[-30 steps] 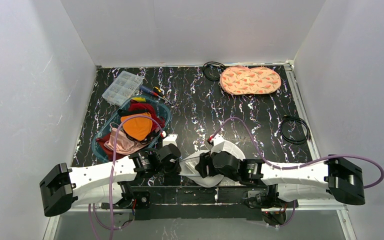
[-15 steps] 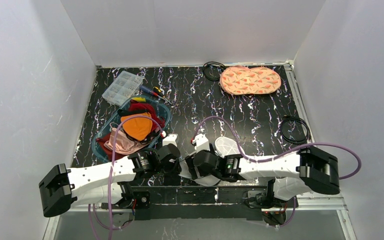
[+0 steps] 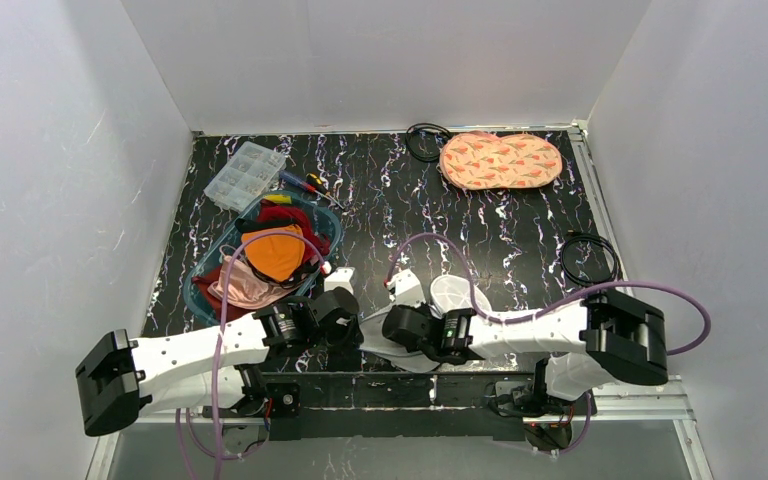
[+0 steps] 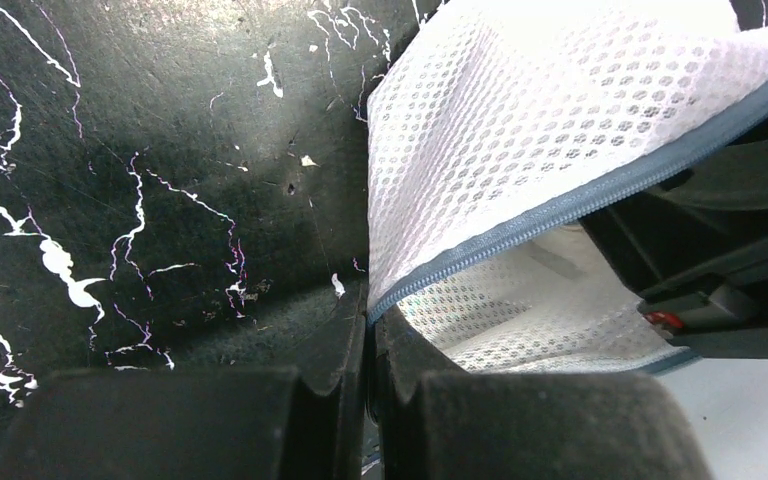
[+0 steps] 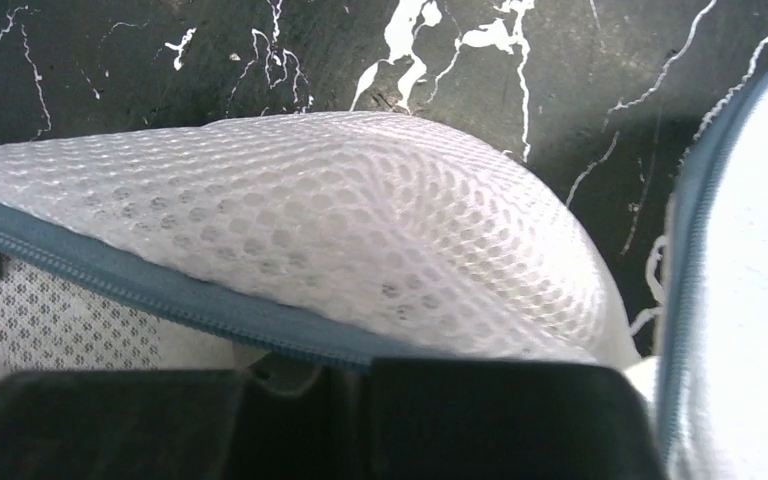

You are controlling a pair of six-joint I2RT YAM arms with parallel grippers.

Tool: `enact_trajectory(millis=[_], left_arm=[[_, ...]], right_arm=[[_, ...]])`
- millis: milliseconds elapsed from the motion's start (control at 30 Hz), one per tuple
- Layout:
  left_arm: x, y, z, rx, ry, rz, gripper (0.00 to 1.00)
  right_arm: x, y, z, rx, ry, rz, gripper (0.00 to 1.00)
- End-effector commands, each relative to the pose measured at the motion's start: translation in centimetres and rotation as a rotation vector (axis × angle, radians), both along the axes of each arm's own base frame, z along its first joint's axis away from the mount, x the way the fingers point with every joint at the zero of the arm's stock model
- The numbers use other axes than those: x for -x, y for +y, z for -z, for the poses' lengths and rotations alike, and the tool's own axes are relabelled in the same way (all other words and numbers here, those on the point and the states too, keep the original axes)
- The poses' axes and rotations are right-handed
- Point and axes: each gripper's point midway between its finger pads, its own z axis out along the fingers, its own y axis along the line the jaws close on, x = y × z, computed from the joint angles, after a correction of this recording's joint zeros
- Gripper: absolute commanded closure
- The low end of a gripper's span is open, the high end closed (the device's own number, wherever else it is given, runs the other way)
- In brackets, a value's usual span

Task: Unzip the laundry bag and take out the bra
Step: Pick up the bra from the laundry bag.

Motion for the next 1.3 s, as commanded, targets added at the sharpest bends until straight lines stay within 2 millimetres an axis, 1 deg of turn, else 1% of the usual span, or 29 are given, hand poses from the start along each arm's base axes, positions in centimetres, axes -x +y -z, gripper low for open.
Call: enact_trajectory(millis=[0,67,167,233,300,367,433,567,800,900,1000,1067,1167,1267], left_arm=[[-0.3,0.8,-1.0,-0.012,-0.031,-0.011,1.0],[-0.6,0.8,-1.7,-0.011,-0.049,-0.016,1.0],[-1.0,0.7,-2.4,-0.011,-0.072,-0.017,1.0],[-1.2,0.5,-2.9,-0.014,-0.081,-0.016,1.0],[-1.5,0.3,-3.3,-0.018,-0.089,-0.021,1.0],[-1.8,0.0,-3.7,-0.015,-0.096,-0.022,1.0],[-2.1,-0.5,-4.4,-0.003,-0.105,-0.021,1.0],[-2.6,-1.2,-5.8,0.019,-0.128,-0.016,1.0],[-3.7,-1.8,-8.0,-0.011,-0.173,-0.015,1.0],[-4.3,-1.5,-8.0,-0.063,-0.174,-0.039,1.0],[-4.7,-1.2,-7.6,-0.105,-0.172,-0.061,1.0],[-4.8,-1.2,-7.2,-0.109,-0.173,-0.07,1.0],[-5.2,-1.3,-6.8,-0.112,-0.173,-0.083,1.0],[-5.7,-1.3,-6.3,-0.127,-0.169,-0.1,1.0]], right_arm=[[-0.1,-1.2,-2.9,-0.019,-0.023,0.006,0.99],[0.3,-0.7,-4.7,-0.092,-0.025,-0.034,0.99],[1.1,0.4,-8.0,-0.238,-0.035,-0.111,0.99],[2.0,1.1,-10.2,-0.329,-0.031,-0.178,0.99],[2.6,1.5,-12.0,-0.388,-0.033,-0.234,0.99],[3.5,1.9,-13.3,-0.421,-0.022,-0.297,0.99],[4.2,2.1,-14.1,-0.438,-0.017,-0.349,0.99],[4.6,2.2,-15.5,-0.479,-0.034,-0.389,0.99],[5.5,3.4,-18.7,-0.571,-0.071,-0.487,0.99],[5.6,3.7,-20.4,-0.602,-0.098,-0.512,0.99],[5.2,3.6,-21.6,-0.597,-0.126,-0.506,0.99],[4.8,3.3,-22.2,-0.591,-0.15,-0.494,0.99],[4.1,2.7,-23.8,-0.612,-0.201,-0.467,0.99],[3.0,1.9,-24.8,-0.593,-0.25,-0.42,0.99]])
